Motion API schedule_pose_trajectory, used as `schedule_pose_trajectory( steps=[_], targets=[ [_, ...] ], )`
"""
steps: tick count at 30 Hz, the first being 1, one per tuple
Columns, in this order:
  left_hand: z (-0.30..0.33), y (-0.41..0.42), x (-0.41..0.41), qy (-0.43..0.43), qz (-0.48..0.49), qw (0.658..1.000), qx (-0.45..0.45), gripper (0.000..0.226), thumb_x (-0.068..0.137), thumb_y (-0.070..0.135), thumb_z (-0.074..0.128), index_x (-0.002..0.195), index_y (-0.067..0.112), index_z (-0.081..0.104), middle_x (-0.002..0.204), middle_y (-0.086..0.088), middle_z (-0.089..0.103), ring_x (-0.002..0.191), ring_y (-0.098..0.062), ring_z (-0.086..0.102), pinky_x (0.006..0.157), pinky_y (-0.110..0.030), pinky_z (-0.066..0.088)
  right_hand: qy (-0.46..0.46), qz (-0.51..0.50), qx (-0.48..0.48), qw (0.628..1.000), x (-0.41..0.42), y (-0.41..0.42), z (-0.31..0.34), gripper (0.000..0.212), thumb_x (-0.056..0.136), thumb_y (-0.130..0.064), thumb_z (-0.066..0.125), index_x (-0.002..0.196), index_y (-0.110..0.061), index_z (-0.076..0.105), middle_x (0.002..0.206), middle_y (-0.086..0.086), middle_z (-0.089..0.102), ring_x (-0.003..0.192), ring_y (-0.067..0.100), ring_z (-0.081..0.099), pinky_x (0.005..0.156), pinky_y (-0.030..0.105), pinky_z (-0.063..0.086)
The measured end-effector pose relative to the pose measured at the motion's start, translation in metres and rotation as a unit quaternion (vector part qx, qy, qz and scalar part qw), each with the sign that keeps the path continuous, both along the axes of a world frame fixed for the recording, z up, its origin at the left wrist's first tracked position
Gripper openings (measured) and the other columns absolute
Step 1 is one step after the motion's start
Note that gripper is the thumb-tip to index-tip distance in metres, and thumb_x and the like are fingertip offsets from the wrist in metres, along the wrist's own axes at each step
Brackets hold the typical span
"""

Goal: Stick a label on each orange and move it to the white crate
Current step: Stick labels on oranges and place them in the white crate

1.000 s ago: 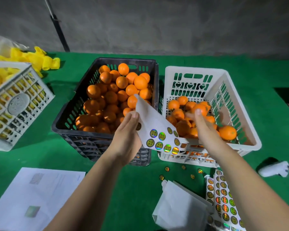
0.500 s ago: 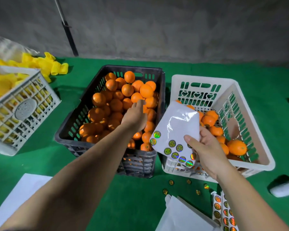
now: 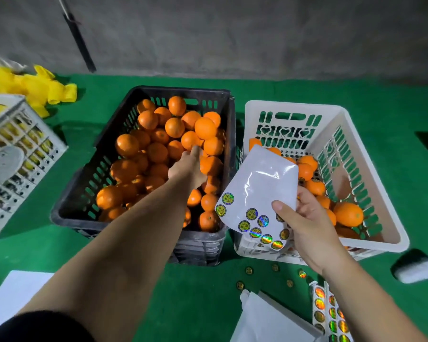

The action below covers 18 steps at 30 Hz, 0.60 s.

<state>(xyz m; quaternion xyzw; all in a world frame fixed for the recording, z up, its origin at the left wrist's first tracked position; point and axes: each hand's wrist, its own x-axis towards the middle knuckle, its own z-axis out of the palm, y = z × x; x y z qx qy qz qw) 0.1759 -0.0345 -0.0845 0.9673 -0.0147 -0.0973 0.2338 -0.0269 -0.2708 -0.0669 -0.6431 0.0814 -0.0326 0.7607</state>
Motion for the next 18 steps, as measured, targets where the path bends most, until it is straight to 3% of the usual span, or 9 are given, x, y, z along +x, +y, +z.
schedule_pose_trajectory(
  steps=[1,3,5,8,10,13,16,18],
  targets=[
    [0.007,0.0,0.0,0.012,0.016,1.0,-0.023,0.073,0.087,0.029,0.077,0.147,0.026,0.035,0.12,-0.006,0.055,0.097,-0.037,0.067,0.068,-0.041,0.06,-0.005,-0.002,0.012,1.0,0.0,0.0,0.001,0.049,0.085,-0.028,0.075,0.133,-0.027,0.062,0.122,0.003,0.076,0.087,0.013,0.07,0.06,0.023,0.054],
    [0.029,-0.001,-0.009,0.049,0.076,0.979,-0.184,0.068,0.086,0.035,0.08,0.141,0.019,0.043,0.12,-0.01,0.062,0.103,-0.034,0.068,0.067,-0.037,0.056,-0.011,-0.005,0.026,1.0,-0.002,0.001,0.003,0.048,0.087,-0.022,0.072,0.134,-0.022,0.06,0.123,0.002,0.076,0.093,0.011,0.074,0.066,0.021,0.057],
    [0.053,0.001,-0.039,0.058,0.103,0.921,-0.37,0.065,0.083,0.04,0.086,0.134,0.016,0.053,0.116,-0.006,0.07,0.1,-0.025,0.072,0.064,-0.03,0.059,-0.012,0.001,0.022,1.0,-0.003,0.001,0.005,0.046,0.088,-0.018,0.07,0.134,-0.019,0.059,0.123,0.001,0.077,0.1,0.012,0.075,0.072,0.02,0.058],
    [0.071,0.015,-0.111,0.055,0.065,0.829,-0.553,0.067,0.073,0.052,0.092,0.126,0.022,0.064,0.109,-0.001,0.078,0.102,-0.017,0.076,0.08,-0.026,0.062,-0.017,0.005,0.033,0.999,-0.004,0.003,0.01,0.042,0.09,-0.016,0.067,0.131,-0.017,0.06,0.121,-0.001,0.077,0.103,0.011,0.075,0.077,0.021,0.059],
    [0.074,0.019,-0.158,0.052,0.024,0.806,-0.59,0.071,0.076,0.052,0.089,0.135,0.023,0.063,0.125,-0.003,0.075,0.115,-0.019,0.072,0.087,-0.027,0.06,-0.012,0.004,0.041,0.999,-0.005,0.004,0.015,0.043,0.089,-0.016,0.067,0.131,-0.015,0.06,0.124,0.003,0.076,0.109,0.018,0.074,0.083,0.03,0.062],
    [0.076,0.021,-0.208,0.063,-0.022,0.795,-0.603,0.068,0.074,0.043,0.084,0.136,0.03,0.062,0.129,-0.003,0.071,0.118,-0.02,0.07,0.09,-0.025,0.058,0.009,0.026,0.038,0.999,-0.013,0.003,0.025,0.044,0.089,-0.018,0.068,0.131,-0.017,0.06,0.127,0.011,0.074,0.117,0.034,0.071,0.096,0.056,0.058],
    [0.078,0.023,-0.236,0.085,-0.053,0.807,-0.582,0.061,0.07,0.034,0.088,0.125,0.05,0.065,0.121,0.02,0.073,0.107,-0.007,0.074,0.08,-0.019,0.059,0.007,0.04,0.01,0.999,-0.027,0.009,0.034,0.05,0.088,-0.022,0.07,0.137,-0.019,0.059,0.126,0.012,0.074,0.12,0.044,0.067,0.1,0.061,0.053],
    [0.074,0.021,-0.247,0.097,-0.064,0.815,-0.568,0.062,0.069,0.031,0.091,0.122,0.047,0.064,0.119,0.022,0.071,0.103,-0.007,0.075,0.078,-0.021,0.059,-0.012,0.029,0.0,1.0,-0.04,0.02,0.038,0.055,0.087,-0.026,0.074,0.14,-0.024,0.059,0.124,0.01,0.075,0.116,0.042,0.068,0.098,0.057,0.054]
  ],
)
